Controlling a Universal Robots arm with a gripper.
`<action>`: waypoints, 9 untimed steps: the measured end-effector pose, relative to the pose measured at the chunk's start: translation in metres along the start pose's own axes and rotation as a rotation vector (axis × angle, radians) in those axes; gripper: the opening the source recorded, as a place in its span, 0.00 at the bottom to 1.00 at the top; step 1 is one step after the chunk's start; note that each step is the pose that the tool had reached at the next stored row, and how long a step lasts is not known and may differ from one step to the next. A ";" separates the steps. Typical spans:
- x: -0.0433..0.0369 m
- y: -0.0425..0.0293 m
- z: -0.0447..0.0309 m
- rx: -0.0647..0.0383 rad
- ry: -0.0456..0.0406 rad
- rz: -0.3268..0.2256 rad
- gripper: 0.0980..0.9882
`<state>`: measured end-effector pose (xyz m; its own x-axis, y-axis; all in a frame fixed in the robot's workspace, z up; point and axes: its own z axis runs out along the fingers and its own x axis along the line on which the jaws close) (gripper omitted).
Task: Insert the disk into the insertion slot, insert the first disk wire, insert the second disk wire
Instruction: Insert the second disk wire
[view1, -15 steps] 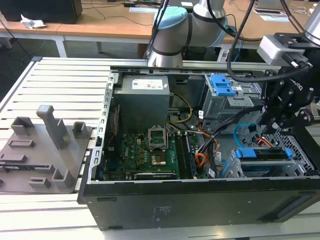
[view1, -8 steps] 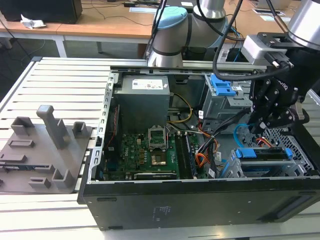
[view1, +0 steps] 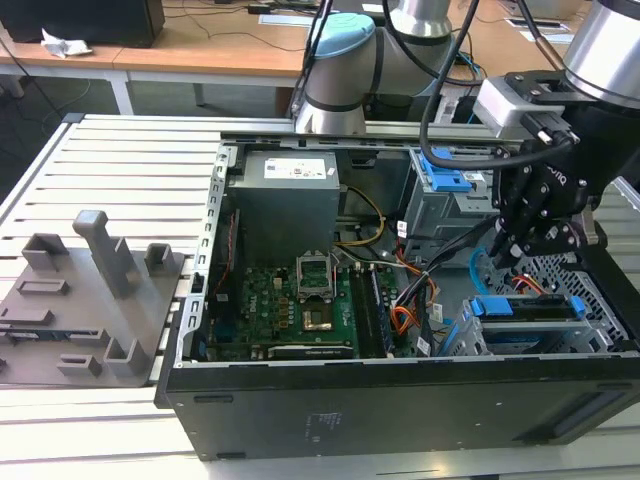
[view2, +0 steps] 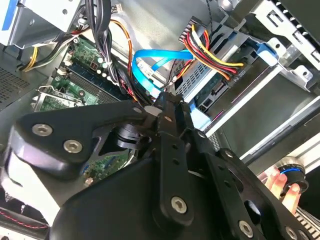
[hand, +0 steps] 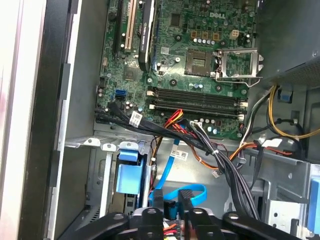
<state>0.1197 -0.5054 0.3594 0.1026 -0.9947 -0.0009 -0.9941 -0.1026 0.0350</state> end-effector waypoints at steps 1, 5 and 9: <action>0.0000 0.0000 0.0000 0.000 0.0000 -0.001 0.07; 0.0006 0.0001 0.0001 0.000 -0.0001 -0.004 0.07; 0.0160 0.0015 0.0002 0.000 0.0004 -0.004 0.07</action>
<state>0.1199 -0.5215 0.3592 0.1065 -0.9943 -0.0007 -0.9937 -0.1064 0.0351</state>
